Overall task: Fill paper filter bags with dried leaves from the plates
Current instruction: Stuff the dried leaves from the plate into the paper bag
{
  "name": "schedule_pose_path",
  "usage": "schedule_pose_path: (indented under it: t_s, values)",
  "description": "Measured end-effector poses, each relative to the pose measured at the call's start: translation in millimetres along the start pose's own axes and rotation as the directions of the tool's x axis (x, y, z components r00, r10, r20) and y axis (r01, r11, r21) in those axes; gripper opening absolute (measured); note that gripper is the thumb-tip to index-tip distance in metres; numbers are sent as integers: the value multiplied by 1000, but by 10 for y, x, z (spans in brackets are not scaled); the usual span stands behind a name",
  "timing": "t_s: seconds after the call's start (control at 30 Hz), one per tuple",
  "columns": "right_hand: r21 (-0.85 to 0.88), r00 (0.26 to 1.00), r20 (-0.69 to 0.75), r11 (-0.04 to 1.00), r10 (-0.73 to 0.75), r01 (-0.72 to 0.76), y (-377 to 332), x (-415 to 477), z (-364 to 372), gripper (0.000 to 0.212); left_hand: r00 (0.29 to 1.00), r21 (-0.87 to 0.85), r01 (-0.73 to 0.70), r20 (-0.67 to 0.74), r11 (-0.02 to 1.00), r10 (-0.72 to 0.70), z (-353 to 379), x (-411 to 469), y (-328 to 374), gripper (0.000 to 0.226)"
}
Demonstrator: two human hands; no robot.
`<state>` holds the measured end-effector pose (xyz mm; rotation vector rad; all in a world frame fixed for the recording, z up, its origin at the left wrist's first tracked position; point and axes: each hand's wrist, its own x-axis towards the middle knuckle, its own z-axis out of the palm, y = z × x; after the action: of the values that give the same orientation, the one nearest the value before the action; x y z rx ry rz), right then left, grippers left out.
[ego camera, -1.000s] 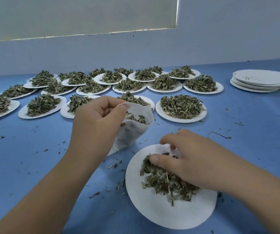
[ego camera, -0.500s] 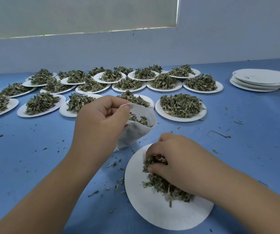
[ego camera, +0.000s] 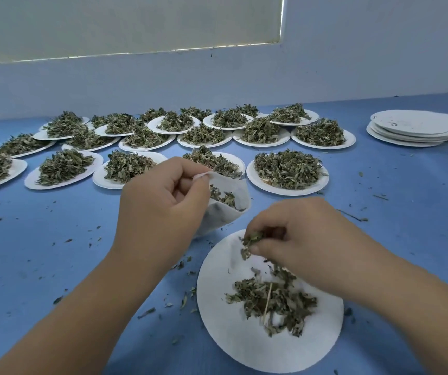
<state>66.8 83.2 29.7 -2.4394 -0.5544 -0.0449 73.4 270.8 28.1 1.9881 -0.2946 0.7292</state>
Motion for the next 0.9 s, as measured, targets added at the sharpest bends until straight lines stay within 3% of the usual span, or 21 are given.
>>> schedule_pose_path:
  t_s: [0.13,0.2,0.37,0.47,0.6,0.67,0.77,0.9]
  values:
    - [350,987,-131,927,-96,136,-9,-48,-217,14,1000,17,-11,20,1000,11,21,-14,2,19]
    - [414,969,-221,890,-107,193,-26,-58,-240,15,999,21,-12,40,1000,11,39,-32,17,21]
    - [137,937,-323,972,-136,188,-52,-24,-120,12,994,21,1,111,1000,-3,107,-79,52,18]
    - [-2,937,-300,983,-178,186,-89,-14,-54,10,986,29,8,169,1000,-13,151,-107,71,21]
    - [-133,972,-199,986,-125,100,-124,2,3,16,985,34,14,170,999,-20,175,-130,85,23]
    - [-145,980,-181,988,-84,57,-128,6,22,16,983,37,22,180,999,-29,181,-132,81,24]
    - [-25,969,-249,1000,-5,-2,-139,-20,45,9,975,48,34,219,998,-44,188,-134,78,22]
    - [26,960,-281,1000,9,-2,-116,-15,57,21,972,54,44,227,998,-56,196,-138,76,20]
